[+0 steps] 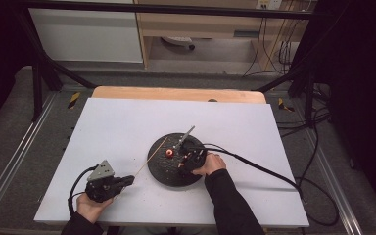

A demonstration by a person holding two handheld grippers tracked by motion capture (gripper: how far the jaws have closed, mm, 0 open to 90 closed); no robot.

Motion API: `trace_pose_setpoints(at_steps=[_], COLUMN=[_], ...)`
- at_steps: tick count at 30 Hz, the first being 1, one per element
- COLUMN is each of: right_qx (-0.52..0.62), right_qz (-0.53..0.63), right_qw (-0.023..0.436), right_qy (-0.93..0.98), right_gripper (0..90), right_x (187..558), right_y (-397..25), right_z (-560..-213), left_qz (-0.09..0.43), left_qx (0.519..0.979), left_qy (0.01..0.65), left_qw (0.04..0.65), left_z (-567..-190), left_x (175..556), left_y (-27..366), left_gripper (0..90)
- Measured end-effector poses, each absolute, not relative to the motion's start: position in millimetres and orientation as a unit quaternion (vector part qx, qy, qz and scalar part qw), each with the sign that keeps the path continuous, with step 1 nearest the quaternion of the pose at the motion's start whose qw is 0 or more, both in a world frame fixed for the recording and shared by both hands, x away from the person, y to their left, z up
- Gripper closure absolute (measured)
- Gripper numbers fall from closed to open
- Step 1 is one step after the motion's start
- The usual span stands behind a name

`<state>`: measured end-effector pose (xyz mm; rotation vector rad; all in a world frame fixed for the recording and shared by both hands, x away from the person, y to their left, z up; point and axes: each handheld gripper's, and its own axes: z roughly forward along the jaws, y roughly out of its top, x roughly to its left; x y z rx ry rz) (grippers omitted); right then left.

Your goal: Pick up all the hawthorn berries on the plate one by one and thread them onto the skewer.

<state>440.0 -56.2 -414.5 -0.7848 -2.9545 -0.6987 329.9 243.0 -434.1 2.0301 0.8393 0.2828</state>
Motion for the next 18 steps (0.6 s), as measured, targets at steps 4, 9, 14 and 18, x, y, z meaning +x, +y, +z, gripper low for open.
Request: trace_pose_setpoints(at_steps=[4,9,14,18], right_qx=[-0.259,-0.263,-0.278,-0.294], right_qz=[-0.240,-0.262,-0.284,-0.301], right_qw=[0.002,-0.003,-0.008,-0.014], right_qy=[-0.936,-0.928,-0.918,-0.907], right_gripper=[60.5,60.6,60.7,60.6], right_x=[437.6,434.4,429.1,425.3], right_y=[-58.3,-62.6,-68.7,-74.3], right_z=[-408.1,-398.8,-388.4,-382.5], left_qz=[0.116,0.118,0.117,0.119], left_qx=[0.821,0.821,0.822,0.822], left_qy=[0.338,0.337,0.336,0.335], left_qw=[0.446,0.445,0.445,0.444], left_z=[-434.1,-434.3,-434.9,-435.2], left_x=[329.4,328.7,328.0,327.4], left_y=[242.4,241.2,239.3,238.1], left_gripper=[87.5,87.5,87.5,87.5])
